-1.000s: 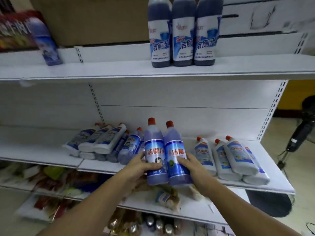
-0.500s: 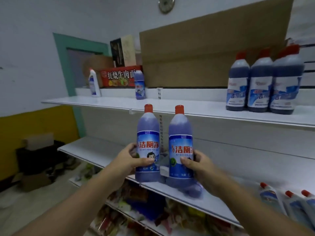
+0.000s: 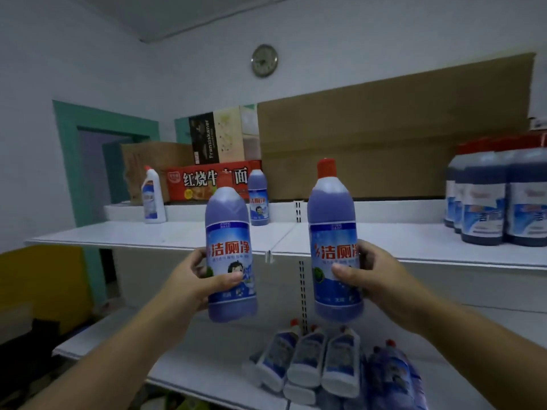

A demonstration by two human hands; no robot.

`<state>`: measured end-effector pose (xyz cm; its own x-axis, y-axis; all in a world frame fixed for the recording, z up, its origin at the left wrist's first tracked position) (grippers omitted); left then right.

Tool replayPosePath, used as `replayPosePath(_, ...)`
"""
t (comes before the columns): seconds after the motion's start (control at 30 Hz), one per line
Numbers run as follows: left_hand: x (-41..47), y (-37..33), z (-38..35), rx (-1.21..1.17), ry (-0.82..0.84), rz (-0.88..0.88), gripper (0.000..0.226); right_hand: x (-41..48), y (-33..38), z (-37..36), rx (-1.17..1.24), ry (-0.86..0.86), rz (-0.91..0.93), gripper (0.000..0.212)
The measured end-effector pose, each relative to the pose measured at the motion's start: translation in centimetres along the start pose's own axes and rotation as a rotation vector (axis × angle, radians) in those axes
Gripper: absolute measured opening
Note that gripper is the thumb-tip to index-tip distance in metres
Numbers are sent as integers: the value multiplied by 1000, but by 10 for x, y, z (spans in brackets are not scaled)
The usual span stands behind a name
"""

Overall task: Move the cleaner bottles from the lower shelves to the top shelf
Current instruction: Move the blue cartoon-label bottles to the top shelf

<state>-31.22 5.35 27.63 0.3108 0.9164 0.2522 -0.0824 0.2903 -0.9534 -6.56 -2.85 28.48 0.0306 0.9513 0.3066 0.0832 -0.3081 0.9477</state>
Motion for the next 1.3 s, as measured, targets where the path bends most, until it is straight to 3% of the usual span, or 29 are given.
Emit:
replayPosePath(0.17,58,-4,17,18,-37,-69,94,55,16,6,-57,-27,49,61)
replayPosePath(0.33,120,-13,37,86,-50,-87,110,128,27,3,-48,-13,104,63)
replayPosePath(0.57,208,-1,58,36,-53,-93,72,229,11,-3,-130,-59,108,66)
replayPosePath(0.87,339,23,91,120,100,-168,75,329,-34,-2,-54,-309,59,47)
replayPosePath(1.03,398,46,83,226,166,-213,72,371,-45,9,-102,-455,81,47)
replayPosePath(1.17,420,64,77,342,128,-296,69,387,-64,14,-169,-497,107,48)
replayPosePath(1.3,434,85,71,301,109,-342,73,391,-90,18,-189,-478,167,50)
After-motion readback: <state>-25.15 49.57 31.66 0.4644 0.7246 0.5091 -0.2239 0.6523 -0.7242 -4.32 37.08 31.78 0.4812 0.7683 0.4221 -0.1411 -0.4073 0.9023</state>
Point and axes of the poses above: each hand's wrist, its own x-axis towards the middle knuckle, its own z-axis out of the back of the hand, y = z × x, the point moved 6 cm from there along x, towards the middle knuckle, and after that the axes turned 9 degrees about x, right-handed, at the moved point
